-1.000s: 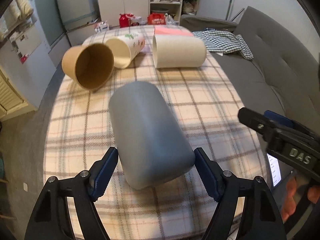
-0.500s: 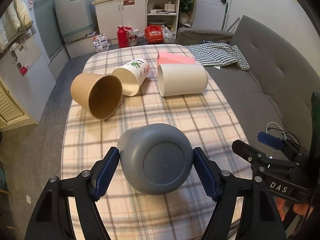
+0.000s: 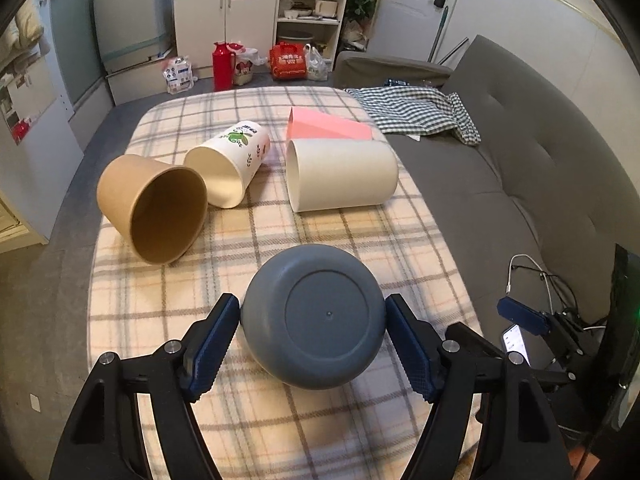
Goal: Flip cup upside down
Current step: 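Lower the grey cup onto the table, base up, and open the right gripper, then withdraw the right gripper from the inverted grey cup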
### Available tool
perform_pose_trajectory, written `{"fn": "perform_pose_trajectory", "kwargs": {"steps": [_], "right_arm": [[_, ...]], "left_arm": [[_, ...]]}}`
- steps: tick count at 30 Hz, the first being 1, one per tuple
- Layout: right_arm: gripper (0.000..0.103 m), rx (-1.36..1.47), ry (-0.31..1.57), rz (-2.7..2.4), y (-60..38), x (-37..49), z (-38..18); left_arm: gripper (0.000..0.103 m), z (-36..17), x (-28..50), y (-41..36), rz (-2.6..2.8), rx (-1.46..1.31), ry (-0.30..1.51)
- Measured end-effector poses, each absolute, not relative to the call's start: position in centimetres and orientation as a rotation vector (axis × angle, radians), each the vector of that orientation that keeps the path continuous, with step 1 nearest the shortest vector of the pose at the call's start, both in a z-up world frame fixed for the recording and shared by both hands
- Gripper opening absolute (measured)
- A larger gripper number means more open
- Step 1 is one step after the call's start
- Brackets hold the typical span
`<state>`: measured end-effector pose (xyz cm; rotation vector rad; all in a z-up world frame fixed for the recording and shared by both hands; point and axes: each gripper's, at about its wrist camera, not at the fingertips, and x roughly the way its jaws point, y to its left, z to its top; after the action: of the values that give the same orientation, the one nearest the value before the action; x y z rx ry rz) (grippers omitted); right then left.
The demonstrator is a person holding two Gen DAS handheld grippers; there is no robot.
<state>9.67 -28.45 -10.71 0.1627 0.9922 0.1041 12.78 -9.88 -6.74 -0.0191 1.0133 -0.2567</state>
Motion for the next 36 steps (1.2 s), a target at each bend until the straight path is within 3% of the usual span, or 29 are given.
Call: {"fn": "perform_pose_trajectory", "kwargs": {"steps": [15,26,35,36], "right_arm": [[0.084,0.118,0.987,0.099,-27.1,9.6,-9.6],[0.084,0.042,0.862,0.133,-24.7,7.1,-5.0],[0.084,-0.001,0.724,0.16,-21.7,2.9,-3.3],[0.084,-0.005,0.716,0.159,-21.6,2.5,-3.4]], "left_arm": [[0.08,-5.8,12.8,-8.0,-0.217,-0.017,0.971],[0.081,-0.6,7.5,-4.4,-0.122,0.024,0.731],[0.081,-1.2,2.4,-2.2,-0.061,0.025,0.633],[0.085,-1.5,1.8,-2.1,-0.068,0.025,0.62]]}}
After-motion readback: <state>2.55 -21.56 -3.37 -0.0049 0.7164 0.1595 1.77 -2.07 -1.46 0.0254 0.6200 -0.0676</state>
